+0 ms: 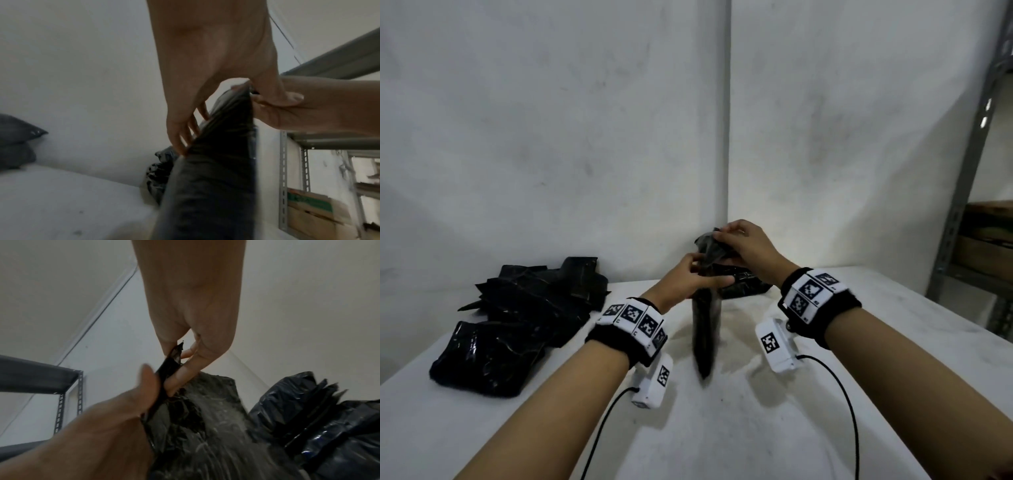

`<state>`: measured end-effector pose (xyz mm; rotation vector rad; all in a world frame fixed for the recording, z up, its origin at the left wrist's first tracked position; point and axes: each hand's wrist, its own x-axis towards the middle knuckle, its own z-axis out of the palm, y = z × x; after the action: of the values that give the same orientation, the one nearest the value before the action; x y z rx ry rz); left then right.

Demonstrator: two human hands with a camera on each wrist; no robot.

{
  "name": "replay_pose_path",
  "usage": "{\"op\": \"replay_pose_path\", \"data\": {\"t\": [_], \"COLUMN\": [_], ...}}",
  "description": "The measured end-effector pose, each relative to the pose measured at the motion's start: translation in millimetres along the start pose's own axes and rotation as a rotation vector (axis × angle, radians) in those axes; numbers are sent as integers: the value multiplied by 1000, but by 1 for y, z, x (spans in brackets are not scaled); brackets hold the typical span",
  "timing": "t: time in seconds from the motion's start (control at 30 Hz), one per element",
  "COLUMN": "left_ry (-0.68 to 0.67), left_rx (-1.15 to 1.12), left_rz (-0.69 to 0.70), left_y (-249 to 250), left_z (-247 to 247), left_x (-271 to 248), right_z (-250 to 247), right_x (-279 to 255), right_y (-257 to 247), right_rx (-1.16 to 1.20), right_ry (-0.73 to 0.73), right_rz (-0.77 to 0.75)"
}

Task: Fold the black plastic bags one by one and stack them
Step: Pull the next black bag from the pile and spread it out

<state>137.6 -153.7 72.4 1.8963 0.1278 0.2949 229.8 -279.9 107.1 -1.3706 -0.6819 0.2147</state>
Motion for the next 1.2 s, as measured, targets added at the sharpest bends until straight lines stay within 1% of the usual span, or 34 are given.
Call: {"op": "replay_pose_path", "data": {"t": [0.03,0.1,0.13,0.17,0.2,0.23,0.27,0.3,0.33,0.37,0.4,0.43,0.47,0.5,0.53,0.6,0.67,0.7,0.77,0.83,0.87,0.97,1.0,1.07,1.2], "left_ry": [15,152,224,261,263,238,202,162,126,89,54,22,-6,-30,-48,-80,-82,-67,-9,50,78,216,262,300,344], "left_rx": [23,60,14,-53,-114,-178,-239,-303,-367,-425,-479,-530,-578,-616,-643,-664,-665,-653,-617,-583,-591,-670,-675,-646,-580], "left_rz": [31,86,85,60,21,-21,-58,-93,-127,-163,-198,-230,-262,-294,-323,-376,-409,-423,-427,-377,-330,-208,-193,-191,-204], "left_y": [-2,-6,-8,-10,-12,-13,-15,-15,-17,-18,-20,-23,-26,-29,-33,-45,-58,-65,-78,-86,-87,-90,-91,-95,-102], "left_z": [4,6,3,-1,-7,-12,-18,-23,-28,-31,-34,-35,-36,-36,-37,-37,-35,-32,-27,-21,-19,-14,-13,-13,-12], "left_x": [2,6,6,4,4,2,0,-4,-6,-8,-10,-11,-11,-11,-11,-11,-10,-9,-8,-5,-2,10,14,18,20], "right_z": [6,13,13,11,6,0,-9,-18,-28,-36,-41,-44,-46,-49,-51,-55,-60,-63,-66,-67,-68,-68,-68,-70,-74], "right_x": [-2,-5,-5,-6,-6,-4,-3,0,2,1,-1,-4,-7,-8,-9,-10,-13,-14,-17,-18,-17,-14,-12,-10,-9], "right_y": [-1,-4,-5,-5,-3,1,6,12,18,22,24,26,28,31,34,42,51,58,71,82,87,100,105,113,120], "right_rx": [-37,-85,-89,-88,-107,-158,-230,-288,-310,-281,-232,-191,-150,-103,-66,-54,-144,-181,-206,-204,-193,-125,-115,-119,-108], "right_ry": [-29,-97,-126,-132,-89,9,139,266,325,286,169,11,-114,-184,-210,-233,-249,-250,-235,-217,-202,-99,-60,-18,-19], "right_rz": [-23,-37,-32,-36,-65,-113,-157,-173,-130,-19,122,260,353,386,386,412,487,519,527,479,456,411,389,356,359]}}
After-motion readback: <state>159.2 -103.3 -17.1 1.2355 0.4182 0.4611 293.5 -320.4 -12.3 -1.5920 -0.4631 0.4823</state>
